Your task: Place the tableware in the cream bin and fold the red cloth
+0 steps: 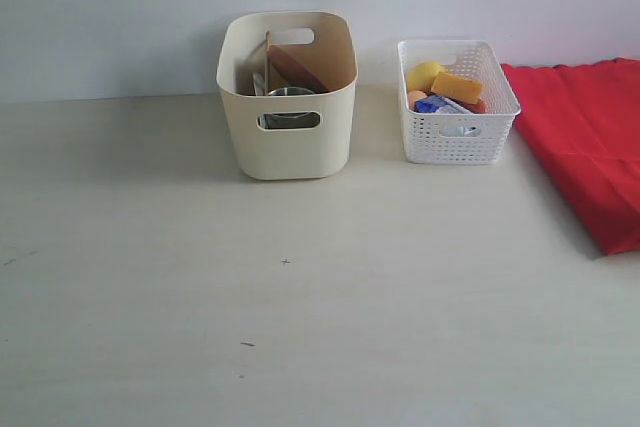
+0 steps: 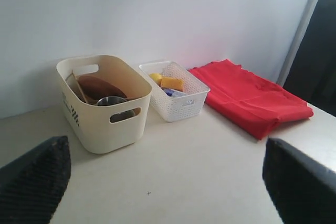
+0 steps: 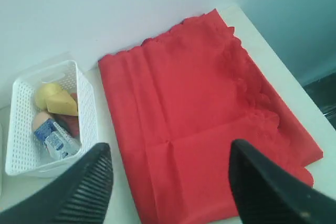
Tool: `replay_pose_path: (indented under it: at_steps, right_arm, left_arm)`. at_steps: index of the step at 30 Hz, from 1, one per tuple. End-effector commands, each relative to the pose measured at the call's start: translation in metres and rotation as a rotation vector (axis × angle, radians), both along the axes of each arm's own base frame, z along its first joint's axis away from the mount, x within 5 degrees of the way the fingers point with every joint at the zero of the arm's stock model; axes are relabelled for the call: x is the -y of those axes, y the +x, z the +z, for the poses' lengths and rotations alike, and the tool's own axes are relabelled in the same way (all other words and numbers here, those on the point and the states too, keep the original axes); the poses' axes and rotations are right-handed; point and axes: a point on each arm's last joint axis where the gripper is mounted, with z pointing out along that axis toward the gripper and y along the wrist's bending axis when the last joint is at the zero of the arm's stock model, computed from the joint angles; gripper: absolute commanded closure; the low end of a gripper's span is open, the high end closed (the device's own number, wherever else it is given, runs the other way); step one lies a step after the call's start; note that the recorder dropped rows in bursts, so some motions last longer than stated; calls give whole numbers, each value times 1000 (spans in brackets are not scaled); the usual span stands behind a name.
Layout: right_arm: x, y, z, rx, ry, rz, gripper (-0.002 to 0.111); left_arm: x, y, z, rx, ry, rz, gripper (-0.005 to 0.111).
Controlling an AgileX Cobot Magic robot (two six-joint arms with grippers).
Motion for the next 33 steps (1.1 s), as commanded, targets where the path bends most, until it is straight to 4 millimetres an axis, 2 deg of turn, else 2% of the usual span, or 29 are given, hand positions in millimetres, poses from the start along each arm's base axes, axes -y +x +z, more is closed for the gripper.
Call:
replay_pose_path:
  at_steps: [1,2,3,4,8,9,14,15,17,20,23,33]
  right_arm:
    - [-43,-57,-13,102,-68,-5,62]
    - [-59,-73,-21,138,-65,9,66]
    - [-67,-79,-26,149,-69,31,69]
    - [-89,-94,-36,182,-83,125,80]
    - [-135,-135,-46,309,-159,371,109]
    - [-141,-145,-47,345,-171,402,108]
    - [-165,-207,-46,547,-233,507,108]
    - [-168,-222,-50,587,-251,537,108]
    - [-170,-238,-64,616,-275,576,108]
    - [-169,-240,-84,619,-284,598,108]
    - [-168,-241,-94,655,-281,602,108]
    - [-172,-254,-105,617,-260,694,108]
  left_arm:
    - [0,-1,5,61,-20,-8,14]
    - [0,-1,7,93,-29,-12,22]
    - [0,-1,9,106,-33,-13,28]
    - [0,-1,11,133,-43,-16,49]
    - [4,2,9,174,-35,-24,97]
    - [5,3,5,182,-34,-24,106]
    - [13,11,-16,230,-43,-36,107]
    - [15,13,-26,243,-44,-42,107]
    - [18,15,-36,267,-50,-51,107]
    - [20,16,-44,267,-39,-55,107]
    - [20,16,-44,261,-34,-54,107]
    - [20,16,-44,261,-34,-54,107]
